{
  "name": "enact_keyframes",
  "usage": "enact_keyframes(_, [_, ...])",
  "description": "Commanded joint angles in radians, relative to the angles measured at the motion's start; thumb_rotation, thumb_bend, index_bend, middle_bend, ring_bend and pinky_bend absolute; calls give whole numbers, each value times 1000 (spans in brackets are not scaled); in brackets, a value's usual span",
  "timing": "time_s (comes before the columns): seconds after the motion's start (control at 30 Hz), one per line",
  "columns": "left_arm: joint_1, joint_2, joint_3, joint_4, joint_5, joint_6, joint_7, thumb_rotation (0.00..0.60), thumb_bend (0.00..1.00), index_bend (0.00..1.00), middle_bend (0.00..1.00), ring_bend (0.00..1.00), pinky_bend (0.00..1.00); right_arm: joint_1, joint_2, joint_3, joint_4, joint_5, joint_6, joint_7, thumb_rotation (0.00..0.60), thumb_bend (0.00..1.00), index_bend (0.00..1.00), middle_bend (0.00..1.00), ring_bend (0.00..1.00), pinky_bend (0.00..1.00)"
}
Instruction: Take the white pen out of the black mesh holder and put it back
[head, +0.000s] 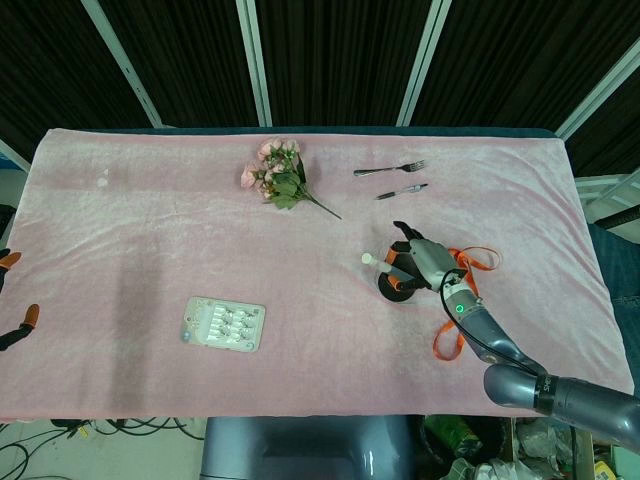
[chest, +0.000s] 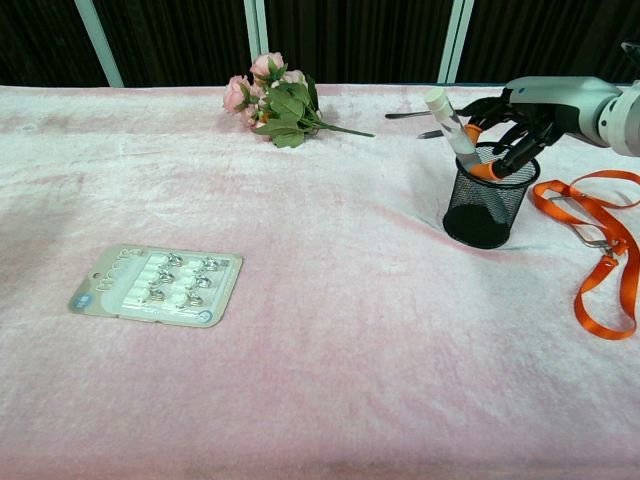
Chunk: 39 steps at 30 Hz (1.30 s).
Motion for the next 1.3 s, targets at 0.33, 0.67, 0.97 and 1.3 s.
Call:
enact_keyframes(0.33, [3, 1, -6, -1, -3, -3, -3, 600, 354, 146, 106, 0, 28, 13, -2, -4, 8, 25, -10, -13, 600, 265, 567, 11, 73, 188])
enact_keyframes(0.67, [4, 4, -5, -7, -3, -13, -1, 600, 354, 150, 106, 0, 28, 11, 19, 7, 10, 25, -23, 8, 600, 306, 592, 13, 74, 189])
enact_keyframes(0.97, [6, 5, -6, -12, 0, -15, 0, 600, 354, 150, 105, 0, 28, -2, 81, 27, -39, 1, -23, 42, 600, 319, 597, 13, 74, 189])
enact_keyframes(1.3, [12, 8, -7, -19, 7, -4, -1, 600, 354, 150, 105, 0, 28, -8, 158, 100, -124, -22, 1, 106, 600, 317, 600, 13, 74, 188])
